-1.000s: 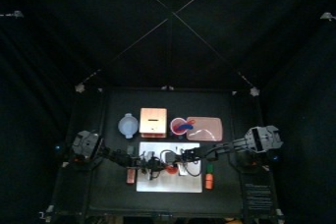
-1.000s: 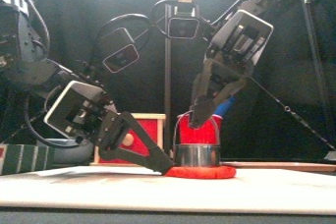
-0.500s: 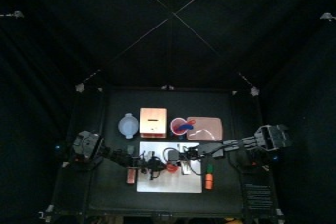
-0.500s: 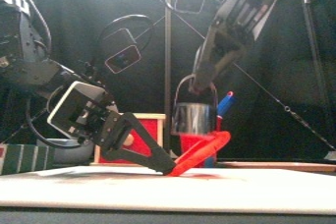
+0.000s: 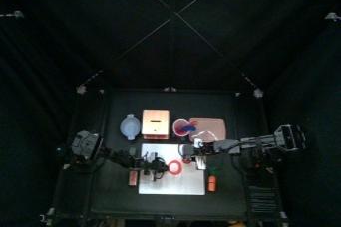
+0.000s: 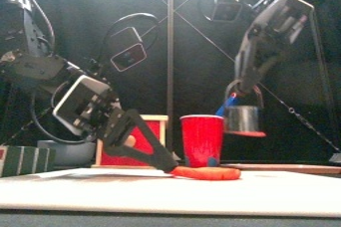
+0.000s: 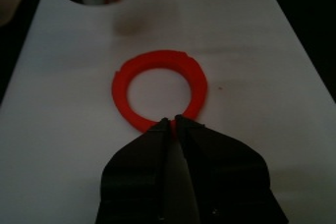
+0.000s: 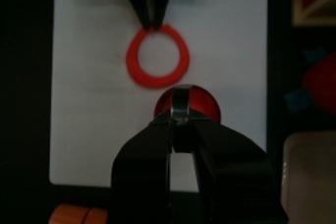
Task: Get the cutter from the drawer then cut the dough then place the extra dough in the bowl
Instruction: Place the extra dough in the bowl
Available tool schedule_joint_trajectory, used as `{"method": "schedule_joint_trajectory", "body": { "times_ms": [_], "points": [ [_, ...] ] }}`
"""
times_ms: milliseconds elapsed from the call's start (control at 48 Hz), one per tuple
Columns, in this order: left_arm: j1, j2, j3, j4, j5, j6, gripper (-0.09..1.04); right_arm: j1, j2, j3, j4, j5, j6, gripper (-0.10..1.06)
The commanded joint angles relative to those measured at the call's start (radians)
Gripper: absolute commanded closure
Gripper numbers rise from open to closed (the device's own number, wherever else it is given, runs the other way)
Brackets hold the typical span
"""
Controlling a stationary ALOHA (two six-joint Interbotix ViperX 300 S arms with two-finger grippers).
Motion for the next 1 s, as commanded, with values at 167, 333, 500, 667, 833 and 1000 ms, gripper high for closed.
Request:
{"method": "schedule_joint_trajectory", "body": {
  "times_ms": [167,333,500,667,833,1000],
  "points": [
    [0.012,-0.051,0.002,0.011,-0.003,0.003,0.36,-0.028,-0.026,0.034,0.021,-0.086,0.002,0.50],
    [0.014,-0.054,0.002,0.015,-0.003,0.005,0.35,-0.029,-0.020,0.063,0.057,-0.098,0.002,0.43],
    [0.014,-0.060,0.002,0.044,-0.003,0.005,0.35,-0.032,-0.020,0.064,0.103,-0.100,0.002,0.30],
    [0.011,-0.069,0.006,0.117,-0.003,0.011,0.34,-0.032,-0.021,0.055,0.107,-0.101,0.002,0.22],
    [0.011,-0.078,0.008,0.130,-0.005,0.014,0.34,-0.032,-0.021,0.034,0.107,-0.121,0.000,0.21],
    [0.002,-0.095,0.018,0.138,-0.008,0.014,0.33,-0.032,-0.021,0.028,0.110,-0.141,0.000,0.21]
  ]
}}
